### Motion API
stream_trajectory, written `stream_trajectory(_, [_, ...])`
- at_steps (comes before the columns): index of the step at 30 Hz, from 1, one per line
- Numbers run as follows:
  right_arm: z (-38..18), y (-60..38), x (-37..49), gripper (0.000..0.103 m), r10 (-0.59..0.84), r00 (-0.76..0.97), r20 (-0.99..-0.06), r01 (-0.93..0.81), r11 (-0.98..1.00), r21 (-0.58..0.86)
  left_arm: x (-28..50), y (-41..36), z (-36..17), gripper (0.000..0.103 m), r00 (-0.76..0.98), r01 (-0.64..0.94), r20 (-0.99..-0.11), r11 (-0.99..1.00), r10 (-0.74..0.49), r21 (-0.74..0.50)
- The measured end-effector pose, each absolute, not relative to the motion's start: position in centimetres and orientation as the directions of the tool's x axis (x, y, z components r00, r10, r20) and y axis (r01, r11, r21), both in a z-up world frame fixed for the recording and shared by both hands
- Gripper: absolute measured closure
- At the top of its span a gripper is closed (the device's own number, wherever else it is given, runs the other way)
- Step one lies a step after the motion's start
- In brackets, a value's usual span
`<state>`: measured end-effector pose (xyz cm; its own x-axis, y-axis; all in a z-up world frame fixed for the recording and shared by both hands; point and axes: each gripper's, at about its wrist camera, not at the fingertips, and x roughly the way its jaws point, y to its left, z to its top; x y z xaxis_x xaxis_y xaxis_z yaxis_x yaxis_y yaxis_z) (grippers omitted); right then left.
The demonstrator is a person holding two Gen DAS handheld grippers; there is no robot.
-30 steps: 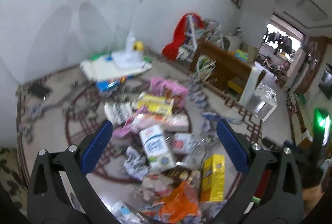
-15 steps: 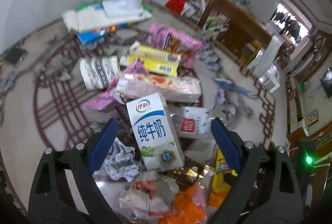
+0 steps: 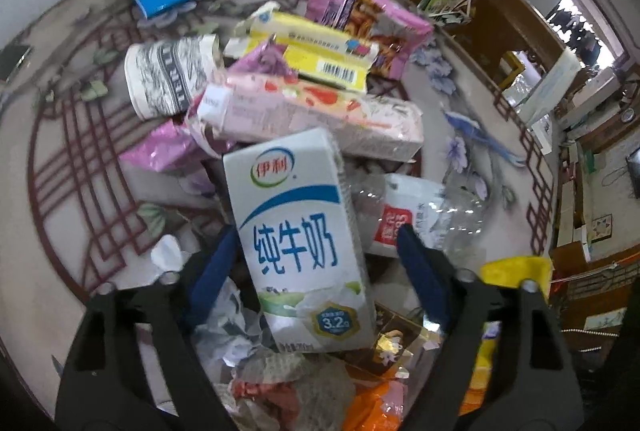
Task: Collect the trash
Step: 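Grasp the white milk carton with the left tool while the right tool grasps the yellow tea carton, then carry both cartons over the red bucket and open both tools to drop them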
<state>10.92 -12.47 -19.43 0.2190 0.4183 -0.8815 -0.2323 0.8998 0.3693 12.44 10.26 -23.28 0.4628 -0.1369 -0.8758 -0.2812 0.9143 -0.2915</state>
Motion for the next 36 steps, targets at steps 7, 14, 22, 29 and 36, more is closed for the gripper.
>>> stream_trajectory(7, [-16.6,-15.5,10.8,0.068,0.41,0.337,-0.847,-0.211,0.91,0.357,10.9,10.3,-21.8,0.047,0.508,-0.287,-0.855,0.914,-0.11,-0.288])
stream_trajectory(14, [-14.9,-22.5,10.5,0.068,0.34,0.47,-0.814,-0.123,0.939,0.322,7.5,6.5,-15.6,0.047,0.654,-0.191,-0.752,0.942,-0.086,-0.274])
stream_trajectory(22, [-14.8,-31.1,8.5,0.068,0.248,0.518,-0.819,0.039,0.949,0.312,8.3,-3.6,-12.2,0.047,0.694,0.083,-0.656,0.937,-0.298,-0.338])
stream_trajectory(29, [-11.5,-37.6,7.7,0.068,0.222,0.499,-0.838,0.05,0.958,0.283,10.4,-12.9,-12.3,0.047,0.613,0.25,-0.658,0.897,-0.438,-0.364])
stream_trajectory(36, [-10.8,-41.8,8.6,0.068,0.237,0.508,-0.828,-0.03,0.966,0.258,10.3,-20.3,-11.7,0.047,0.593,0.325,-0.671,0.895,-0.444,-0.305])
